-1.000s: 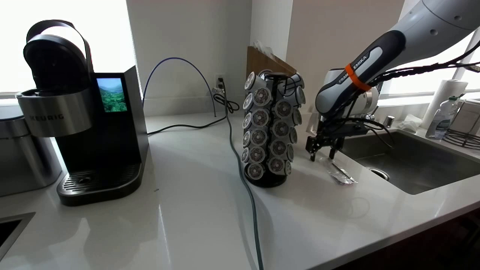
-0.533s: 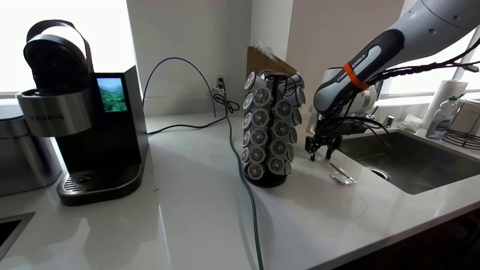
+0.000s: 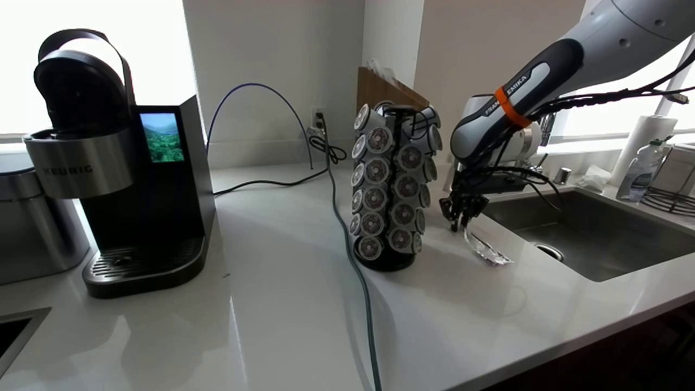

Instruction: Put the pack on the stand

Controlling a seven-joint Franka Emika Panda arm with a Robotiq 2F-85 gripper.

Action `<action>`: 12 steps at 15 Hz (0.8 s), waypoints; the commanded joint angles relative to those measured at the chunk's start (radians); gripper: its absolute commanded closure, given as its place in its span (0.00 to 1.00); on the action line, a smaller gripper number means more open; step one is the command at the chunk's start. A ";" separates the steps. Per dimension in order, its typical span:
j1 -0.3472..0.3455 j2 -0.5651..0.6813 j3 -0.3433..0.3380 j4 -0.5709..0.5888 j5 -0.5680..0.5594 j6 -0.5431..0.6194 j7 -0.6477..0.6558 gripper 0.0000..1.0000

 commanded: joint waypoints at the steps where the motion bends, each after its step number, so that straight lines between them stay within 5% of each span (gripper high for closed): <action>1: -0.015 0.021 0.015 0.021 0.003 -0.005 -0.017 1.00; 7: -0.011 -0.056 0.008 -0.032 0.003 0.059 -0.004 1.00; 12: 0.025 -0.221 -0.010 -0.144 -0.035 0.276 -0.011 1.00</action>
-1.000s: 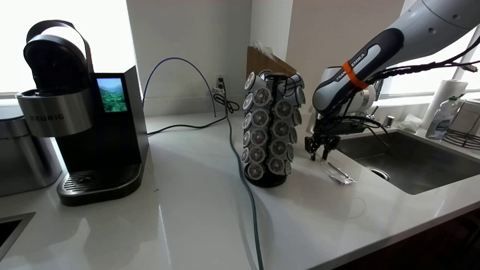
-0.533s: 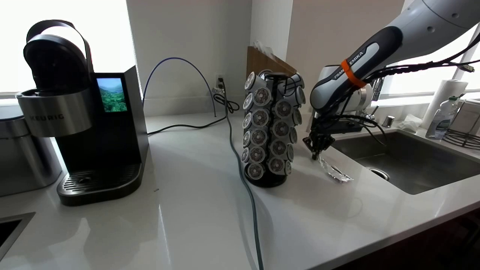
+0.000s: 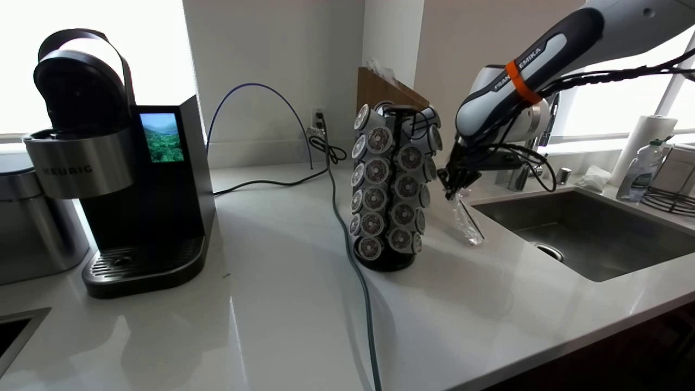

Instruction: Put the pack on the stand

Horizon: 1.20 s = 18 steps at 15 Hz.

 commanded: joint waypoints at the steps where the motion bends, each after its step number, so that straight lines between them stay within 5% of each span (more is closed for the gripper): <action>1: 0.040 -0.155 -0.020 -0.136 -0.045 0.146 -0.002 1.00; 10: 0.177 -0.420 -0.170 -0.302 -0.245 0.425 0.067 1.00; 18: 0.128 -0.501 -0.002 -0.297 -0.206 0.578 -0.138 1.00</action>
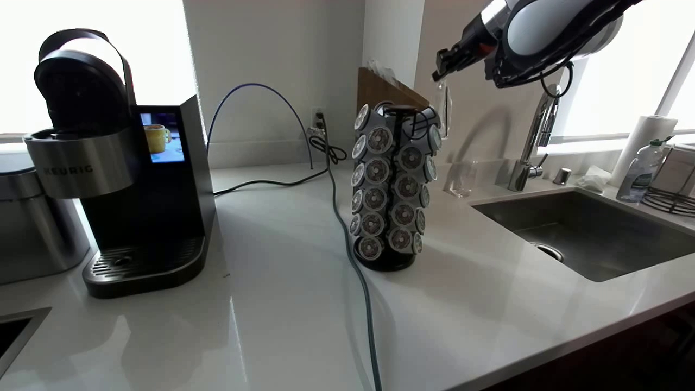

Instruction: Put the pack on the stand

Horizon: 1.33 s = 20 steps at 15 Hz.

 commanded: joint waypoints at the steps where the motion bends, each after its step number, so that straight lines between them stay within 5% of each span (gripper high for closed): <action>1: -0.024 -0.047 0.075 -0.013 0.017 0.029 -0.055 1.00; 2: -0.005 -0.020 0.039 0.002 0.003 0.014 -0.023 0.99; 9: -0.021 -0.065 0.068 0.000 0.002 0.017 -0.051 1.00; 15: -0.054 -0.098 0.095 0.113 -0.036 -0.038 -0.190 1.00; 20: -0.063 -0.022 0.166 0.175 0.061 -0.029 -0.366 1.00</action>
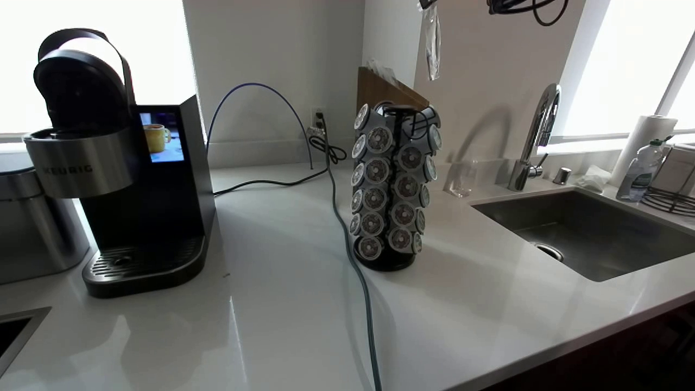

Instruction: Put the pack on the stand

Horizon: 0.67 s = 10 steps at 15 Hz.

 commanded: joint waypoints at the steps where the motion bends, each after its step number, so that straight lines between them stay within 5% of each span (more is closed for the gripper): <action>1: -0.032 0.075 0.061 0.061 0.048 -0.022 -0.121 1.00; 10: -0.210 0.205 0.226 0.186 0.085 -0.013 -0.271 1.00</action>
